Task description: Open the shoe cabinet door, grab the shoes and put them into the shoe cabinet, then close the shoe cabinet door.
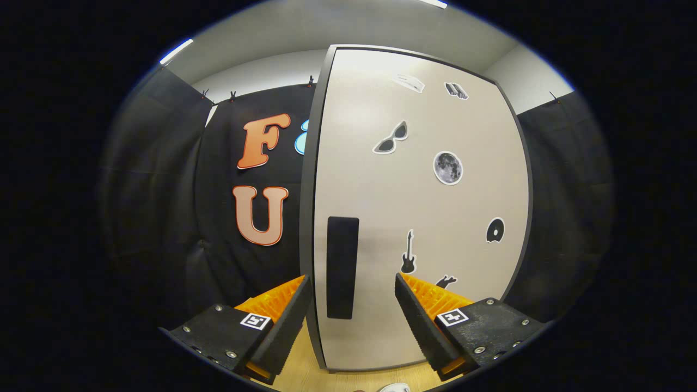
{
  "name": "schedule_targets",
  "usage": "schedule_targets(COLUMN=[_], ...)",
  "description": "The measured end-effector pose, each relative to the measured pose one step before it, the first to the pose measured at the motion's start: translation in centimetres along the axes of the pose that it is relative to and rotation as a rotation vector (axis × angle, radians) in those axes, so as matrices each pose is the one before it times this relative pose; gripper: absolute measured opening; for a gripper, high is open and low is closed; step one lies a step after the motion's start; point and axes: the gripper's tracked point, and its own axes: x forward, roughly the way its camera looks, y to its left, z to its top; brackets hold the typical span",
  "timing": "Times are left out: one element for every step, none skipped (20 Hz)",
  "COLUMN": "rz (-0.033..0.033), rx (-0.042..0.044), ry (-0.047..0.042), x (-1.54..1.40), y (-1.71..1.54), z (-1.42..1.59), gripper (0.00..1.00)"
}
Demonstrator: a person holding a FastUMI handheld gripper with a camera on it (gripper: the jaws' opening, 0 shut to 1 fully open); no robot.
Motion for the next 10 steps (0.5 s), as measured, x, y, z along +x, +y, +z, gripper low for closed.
schedule_targets(rz=[-0.00306,-0.00399,-0.00438,-0.00446,-0.00192,-0.00367,-0.00133,-0.00686,-0.00532,0.01315], rx=[0.00091,-0.00041,-0.00391,-0.00121,0.00313,0.00036,-0.00461,-0.00560,-0.00882,0.00310], ry=[0.00041,-0.00341,0.00199,0.00140,-0.00454,-0.00003,0.00601,0.00393,0.01003,0.00336], x=[0.656,0.603,0.512,0.386,0.247,0.399,0.220,0.270,0.161,0.186], y=[0.140,0.099,0.105,0.069,0.086,0.089,0.052,-0.040,-0.035,0.386], z=[0.043,0.133,-0.042,-0.046,0.086,0.030,-0.102,-0.064,-0.204,-0.113], gripper=[0.95,0.95,0.95,0.95,0.93,0.88,0.83,0.73,0.68,0.56])
